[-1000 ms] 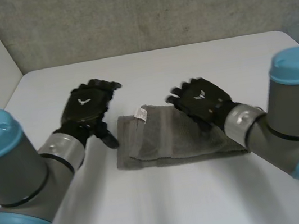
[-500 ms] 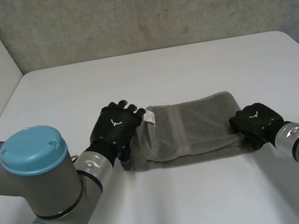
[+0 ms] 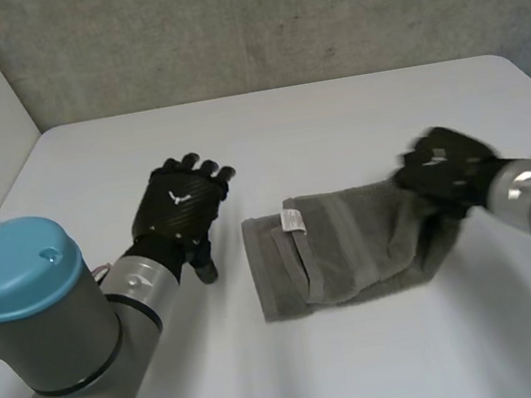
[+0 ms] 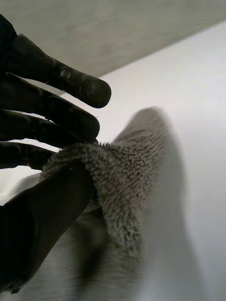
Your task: Fold the towel.
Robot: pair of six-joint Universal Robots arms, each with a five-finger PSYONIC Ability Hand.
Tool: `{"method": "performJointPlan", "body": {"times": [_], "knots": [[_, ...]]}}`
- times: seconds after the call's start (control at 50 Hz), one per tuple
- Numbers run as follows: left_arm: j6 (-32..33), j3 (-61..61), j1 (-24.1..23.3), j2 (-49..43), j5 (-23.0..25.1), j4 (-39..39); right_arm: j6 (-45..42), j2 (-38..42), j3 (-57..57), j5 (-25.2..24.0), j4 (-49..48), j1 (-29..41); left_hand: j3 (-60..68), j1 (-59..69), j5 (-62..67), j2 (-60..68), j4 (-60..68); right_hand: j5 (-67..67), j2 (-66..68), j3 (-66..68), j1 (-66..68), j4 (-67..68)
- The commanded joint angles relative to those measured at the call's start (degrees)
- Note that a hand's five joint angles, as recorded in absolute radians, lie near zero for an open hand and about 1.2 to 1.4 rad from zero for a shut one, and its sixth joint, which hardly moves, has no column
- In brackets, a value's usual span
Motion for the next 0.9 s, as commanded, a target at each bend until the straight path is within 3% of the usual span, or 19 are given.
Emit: {"method": "performJointPlan", "body": {"times": [0.02,0.1,0.24,0.26,0.28,0.3,0.32,0.38,0.48,0.64,0.8,0.9], "knots": [[-0.03,1.32,1.29,1.05,-0.3,0.07,0.08,8.58,-9.97,1.1,0.68,20.03,-4.02,-5.16,-12.34,-4.89,-5.27,3.74,6.08,3.81,5.3,3.52],[-0.03,2.46,1.29,1.23,-1.79,0.07,0.16,15.89,-15.08,4.08,0.68,29.11,-4.02,-5.16,-12.34,-4.89,-5.27,3.74,6.08,3.81,5.3,3.52],[-0.03,2.9,1.03,1.23,-2.85,0.07,0.6,18.81,-16.24,6.99,-0.29,32.03,-4.02,-5.16,-12.34,-4.89,-5.27,3.74,6.08,3.81,5.3,3.52],[-0.03,2.9,0.94,1.23,-2.85,0.07,0.95,18.81,-15.54,7.08,-0.99,31.77,-4.02,-5.16,-12.34,-4.89,-5.27,-18.19,-15.84,-18.11,-16.63,-18.4],[-0.03,2.9,0.94,1.23,-2.85,0.07,0.95,18.81,-15.53,7.08,-0.99,31.77,-4.02,-5.16,-12.34,-4.89,-5.27,-18.41,-16.06,-18.33,-16.85,-18.62],[-0.03,2.9,0.86,1.23,-2.85,0.07,2.0,18.9,-14.66,7.16,-1.69,31.51,-4.02,-5.16,-12.34,-4.89,-5.27,-46.22,-43.87,-46.14,-44.66,-46.43],[-0.03,2.9,0.85,1.23,-2.85,0.07,3.92,18.38,-13.26,7.34,-2.48,31.33,-4.02,-5.16,-12.34,-4.89,-5.27,-61.99,-59.64,-61.91,-60.43,-62.2],[-0.03,2.99,0.68,0.7,-2.77,0.16,6.75,17.4,-11.84,7.43,-3.19,30.89,-4.02,-5.16,-12.34,-4.89,-5.27,-62.31,-59.96,-62.24,-60.75,-62.52],[-0.03,3.96,0.15,-0.18,-2.85,1.04,21.48,7.58,-5.71,6.46,-5.38,24.23,-4.02,-5.16,-12.34,-4.89,-5.27,-66.26,-63.92,-66.19,-64.7,-66.48],[-3.44,8.43,-2.39,-3.42,-3.2,1.31,32.67,-1.31,-1.65,5.14,-6.09,17.19,-4.02,-5.16,-12.34,-4.89,-5.27,-66.26,-63.92,-66.19,-64.7,-66.48],[-6.97,12.39,-5.82,-8.69,-3.03,-0.88,34.18,-1.76,-1.56,5.76,-5.65,12.7,-3.52,-4.65,-11.84,-4.39,-4.76,-66.26,-63.92,-66.19,-64.7,-66.48],[-7.59,14.33,-7.58,-13.45,-3.12,-3.53,34.26,1.93,-1.74,6.11,-5.91,12.52,-3.52,-4.65,-11.84,-4.39,-4.76,-66.26,-63.92,-66.19,-64.7,-66.48]]}}
